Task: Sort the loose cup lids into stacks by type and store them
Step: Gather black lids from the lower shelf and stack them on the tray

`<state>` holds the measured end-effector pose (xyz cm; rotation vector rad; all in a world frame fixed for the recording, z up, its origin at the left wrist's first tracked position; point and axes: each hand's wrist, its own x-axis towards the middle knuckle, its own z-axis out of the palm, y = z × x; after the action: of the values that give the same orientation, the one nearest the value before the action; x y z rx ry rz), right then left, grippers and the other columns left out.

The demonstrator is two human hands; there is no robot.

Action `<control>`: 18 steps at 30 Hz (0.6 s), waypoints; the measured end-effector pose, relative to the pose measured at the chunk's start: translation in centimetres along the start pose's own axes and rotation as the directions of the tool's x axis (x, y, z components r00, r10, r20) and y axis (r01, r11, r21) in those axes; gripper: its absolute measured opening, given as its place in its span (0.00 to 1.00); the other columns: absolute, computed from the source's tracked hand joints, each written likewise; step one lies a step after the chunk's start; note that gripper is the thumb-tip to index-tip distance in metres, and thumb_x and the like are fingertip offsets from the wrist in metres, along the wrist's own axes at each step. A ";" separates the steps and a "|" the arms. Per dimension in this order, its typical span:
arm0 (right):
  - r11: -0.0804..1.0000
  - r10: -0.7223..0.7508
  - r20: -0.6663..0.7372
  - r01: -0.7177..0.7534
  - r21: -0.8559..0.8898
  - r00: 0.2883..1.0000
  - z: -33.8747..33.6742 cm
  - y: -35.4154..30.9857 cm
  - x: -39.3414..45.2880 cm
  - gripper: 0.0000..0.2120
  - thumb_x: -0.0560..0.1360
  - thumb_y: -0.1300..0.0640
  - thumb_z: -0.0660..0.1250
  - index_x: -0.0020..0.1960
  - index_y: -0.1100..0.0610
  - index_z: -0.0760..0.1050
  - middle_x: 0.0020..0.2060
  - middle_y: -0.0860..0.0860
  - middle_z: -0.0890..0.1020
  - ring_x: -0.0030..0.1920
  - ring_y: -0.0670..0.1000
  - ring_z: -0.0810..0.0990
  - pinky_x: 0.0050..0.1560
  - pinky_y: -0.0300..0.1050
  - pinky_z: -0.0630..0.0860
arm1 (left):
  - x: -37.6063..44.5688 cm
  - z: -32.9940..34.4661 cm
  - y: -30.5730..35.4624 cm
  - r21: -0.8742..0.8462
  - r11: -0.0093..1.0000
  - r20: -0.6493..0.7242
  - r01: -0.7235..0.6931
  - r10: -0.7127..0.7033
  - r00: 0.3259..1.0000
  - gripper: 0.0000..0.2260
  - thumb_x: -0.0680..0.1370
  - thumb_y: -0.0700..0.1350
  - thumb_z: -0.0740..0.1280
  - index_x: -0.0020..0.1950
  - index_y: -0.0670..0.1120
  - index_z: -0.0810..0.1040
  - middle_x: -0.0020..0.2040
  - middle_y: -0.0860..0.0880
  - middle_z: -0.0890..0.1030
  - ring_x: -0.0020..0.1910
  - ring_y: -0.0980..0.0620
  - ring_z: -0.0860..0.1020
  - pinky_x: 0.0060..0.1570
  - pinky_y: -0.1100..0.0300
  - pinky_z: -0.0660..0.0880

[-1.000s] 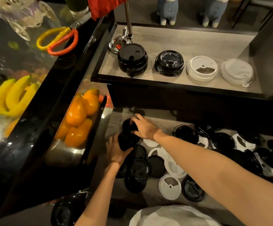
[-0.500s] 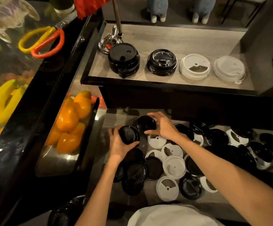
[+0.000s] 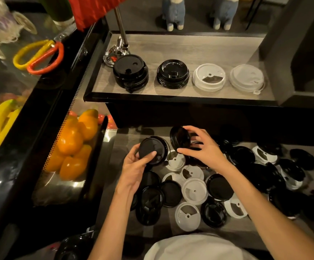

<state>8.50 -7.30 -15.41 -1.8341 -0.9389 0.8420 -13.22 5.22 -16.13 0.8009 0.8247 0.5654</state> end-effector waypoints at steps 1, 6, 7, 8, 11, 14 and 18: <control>1.000 -0.018 0.023 0.018 0.011 1.000 -0.2 -0.3 -0.3 0.35 0.70 0.50 0.81 0.73 0.39 0.71 0.69 0.44 0.72 0.67 0.43 0.75 0.66 0.42 0.77 | 0.0 0.0 -0.1 -0.043 0.999 -0.006 0.017 -0.017 1.000 0.22 0.71 0.34 0.74 0.65 0.39 0.77 0.57 0.41 0.85 0.59 0.42 0.83 0.52 0.55 0.82; 0.990 -0.133 0.085 0.136 -0.027 0.987 -1.6 -3.5 -1.1 0.36 0.71 0.51 0.81 0.75 0.42 0.69 0.70 0.42 0.71 0.68 0.42 0.75 0.65 0.38 0.77 | -0.8 1.2 0.4 -0.083 0.994 -0.074 0.076 -0.082 0.994 0.16 0.74 0.38 0.71 0.62 0.41 0.81 0.57 0.41 0.85 0.60 0.42 0.83 0.61 0.43 0.79; 0.984 -0.166 0.092 0.170 -0.049 0.982 -2.0 -4.6 -1.1 0.36 0.71 0.51 0.80 0.75 0.42 0.69 0.70 0.40 0.70 0.68 0.42 0.75 0.65 0.38 0.78 | -1.0 1.6 0.9 -0.037 0.997 -0.051 0.064 -0.066 0.997 0.15 0.76 0.38 0.70 0.63 0.41 0.81 0.59 0.41 0.85 0.61 0.42 0.82 0.63 0.42 0.77; 0.977 -0.193 0.104 0.201 -0.072 0.976 -2.4 -5.6 -1.1 0.36 0.71 0.50 0.80 0.75 0.42 0.70 0.70 0.38 0.70 0.69 0.41 0.74 0.64 0.38 0.78 | -1.2 2.0 1.4 0.003 0.999 -0.032 0.049 -0.049 0.998 0.14 0.78 0.39 0.70 0.64 0.42 0.81 0.60 0.41 0.85 0.62 0.42 0.82 0.64 0.43 0.77; 0.942 -0.279 0.150 0.300 -0.151 0.949 -4.2 -9.2 -0.8 0.36 0.71 0.48 0.81 0.75 0.41 0.70 0.69 0.36 0.72 0.67 0.39 0.75 0.62 0.35 0.77 | -1.5 3.2 3.8 0.048 0.999 -0.017 0.010 -0.010 1.000 0.15 0.78 0.40 0.70 0.65 0.43 0.80 0.60 0.41 0.85 0.62 0.41 0.82 0.64 0.44 0.76; 0.916 -0.340 0.136 0.361 -0.178 0.930 -6.5 -13.1 0.3 0.35 0.71 0.48 0.80 0.75 0.41 0.71 0.68 0.38 0.75 0.65 0.39 0.77 0.62 0.34 0.76 | -1.6 4.3 6.5 0.074 0.996 0.105 -0.049 0.041 0.994 0.13 0.81 0.36 0.64 0.65 0.38 0.79 0.63 0.39 0.83 0.63 0.39 0.82 0.65 0.42 0.75; 0.842 -0.416 0.082 0.417 -0.341 0.906 -9.0 -17.0 4.4 0.35 0.71 0.44 0.79 0.75 0.45 0.71 0.68 0.41 0.77 0.63 0.40 0.77 0.63 0.35 0.75 | -1.7 6.6 10.0 -0.020 0.996 0.149 -0.082 0.084 0.985 0.16 0.82 0.39 0.63 0.68 0.33 0.75 0.65 0.35 0.81 0.63 0.36 0.81 0.62 0.43 0.79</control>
<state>13.77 -1.62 2.74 -1.8135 -1.5045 0.4221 -10.12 7.16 -4.61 0.8573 0.6511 0.5766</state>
